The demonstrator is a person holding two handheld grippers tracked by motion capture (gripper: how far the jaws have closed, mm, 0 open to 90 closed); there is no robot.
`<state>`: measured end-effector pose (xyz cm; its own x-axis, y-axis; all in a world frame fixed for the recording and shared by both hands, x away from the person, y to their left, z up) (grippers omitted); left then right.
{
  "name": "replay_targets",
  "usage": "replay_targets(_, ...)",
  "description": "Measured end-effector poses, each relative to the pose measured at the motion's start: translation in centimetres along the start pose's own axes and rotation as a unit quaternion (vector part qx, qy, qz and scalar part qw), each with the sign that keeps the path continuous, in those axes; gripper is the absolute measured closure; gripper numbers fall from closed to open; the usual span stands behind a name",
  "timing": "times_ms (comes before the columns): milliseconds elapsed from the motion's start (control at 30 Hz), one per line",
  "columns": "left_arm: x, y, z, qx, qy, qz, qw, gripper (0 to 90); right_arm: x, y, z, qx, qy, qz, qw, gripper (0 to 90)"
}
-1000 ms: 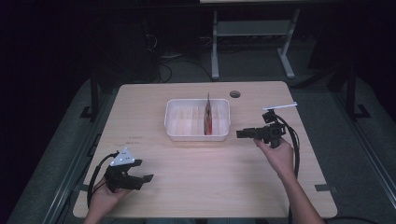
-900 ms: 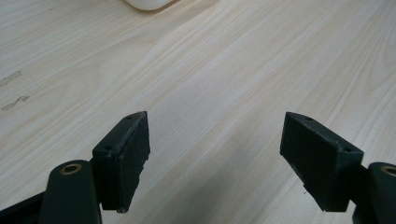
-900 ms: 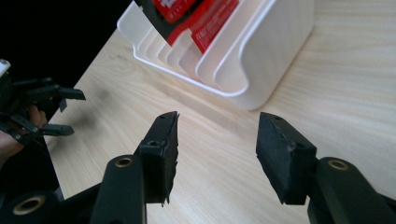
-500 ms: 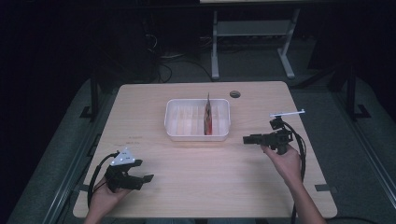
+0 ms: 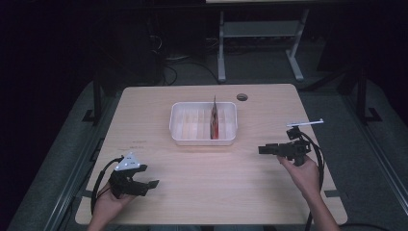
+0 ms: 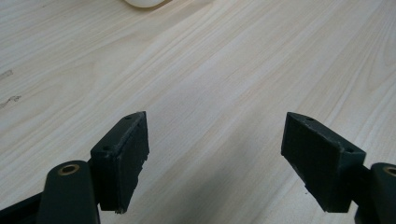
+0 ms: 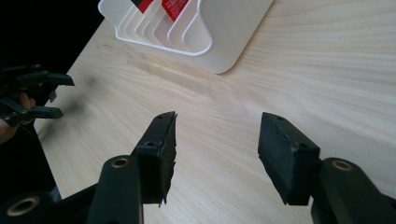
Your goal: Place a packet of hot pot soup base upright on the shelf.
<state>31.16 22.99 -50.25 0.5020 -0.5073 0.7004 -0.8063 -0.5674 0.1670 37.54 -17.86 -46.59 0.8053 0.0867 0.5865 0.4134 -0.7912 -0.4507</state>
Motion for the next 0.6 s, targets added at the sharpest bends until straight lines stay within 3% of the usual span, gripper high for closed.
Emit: replay_targets(600,-0.3,0.1,0.3,-0.004,-0.01,0.001,0.9999,22.1,-3.3,1.1,-0.5,0.004,-0.014,-0.005,0.9999,42.8)
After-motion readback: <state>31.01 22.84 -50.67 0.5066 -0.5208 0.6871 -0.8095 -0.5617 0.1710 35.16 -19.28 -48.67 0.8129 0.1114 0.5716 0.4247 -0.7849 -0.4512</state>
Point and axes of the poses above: each handheld gripper's, and its own axes: z roughly forward along the jaws, x roughly out of its top, y roughly to its right, the point moved 9 cm from there along z, roughly forward along the jaws, and after that the axes turned 9 degrees about -x, right-handed, at the moved point
